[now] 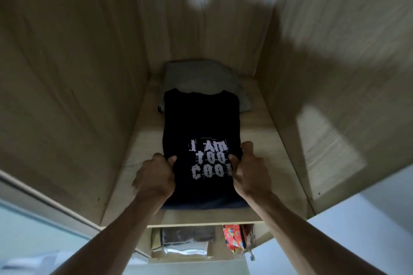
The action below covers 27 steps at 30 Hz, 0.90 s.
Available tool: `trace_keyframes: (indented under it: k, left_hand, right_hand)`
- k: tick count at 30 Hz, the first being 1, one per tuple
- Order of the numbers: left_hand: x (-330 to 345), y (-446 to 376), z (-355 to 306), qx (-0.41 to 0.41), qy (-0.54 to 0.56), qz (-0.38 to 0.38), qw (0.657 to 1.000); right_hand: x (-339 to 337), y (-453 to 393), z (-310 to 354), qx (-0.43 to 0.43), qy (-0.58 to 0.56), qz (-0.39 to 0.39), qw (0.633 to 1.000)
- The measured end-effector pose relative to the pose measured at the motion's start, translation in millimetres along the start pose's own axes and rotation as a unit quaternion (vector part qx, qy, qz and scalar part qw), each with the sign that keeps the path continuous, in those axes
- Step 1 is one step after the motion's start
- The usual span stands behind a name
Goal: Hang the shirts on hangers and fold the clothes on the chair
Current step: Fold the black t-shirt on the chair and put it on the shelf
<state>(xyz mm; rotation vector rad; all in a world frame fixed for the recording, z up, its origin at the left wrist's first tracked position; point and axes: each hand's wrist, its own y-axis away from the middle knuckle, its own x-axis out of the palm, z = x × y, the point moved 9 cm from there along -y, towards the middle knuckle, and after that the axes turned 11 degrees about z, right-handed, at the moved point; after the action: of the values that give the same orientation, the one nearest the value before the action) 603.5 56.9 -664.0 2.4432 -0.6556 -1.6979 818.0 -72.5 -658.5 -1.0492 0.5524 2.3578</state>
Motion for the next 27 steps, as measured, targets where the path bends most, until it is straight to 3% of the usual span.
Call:
trace_keyframes:
  k: [7, 10, 13, 15, 17, 22, 27]
  left_hand:
    - [-1, 13, 2, -0.002, -0.023, 0.009, 1.000]
    - [-12, 23, -4, 0.021, -0.028, -0.047, 0.998]
    - [-15, 31, -36, 0.173, -0.070, -0.133, 0.973]
    - [3, 33, -54, 0.282, -0.072, -0.120, 0.949]
    - [22, 30, -52, 0.321, -0.046, -0.076, 0.943]
    - [26, 33, -44, 0.332, 0.001, -0.052, 0.942]
    - [29, 33, -40, 0.256, 0.009, 0.002, 0.967]
  right_hand:
    - [5, 16, 7, -0.015, 0.087, 0.028, 0.996]
    - [-1, 24, 16, 0.000, 0.167, -0.017, 0.986]
    - [5, 28, 41, -0.106, 0.237, -0.085, 0.962]
    - [23, 28, 48, -0.166, 0.212, -0.059, 0.961]
    - [36, 27, 44, -0.181, 0.157, -0.020, 0.971]
    - [42, 26, 27, -0.175, 0.182, -0.018, 0.968]
    - [45, 30, 26, -0.131, 0.230, 0.089, 0.960]
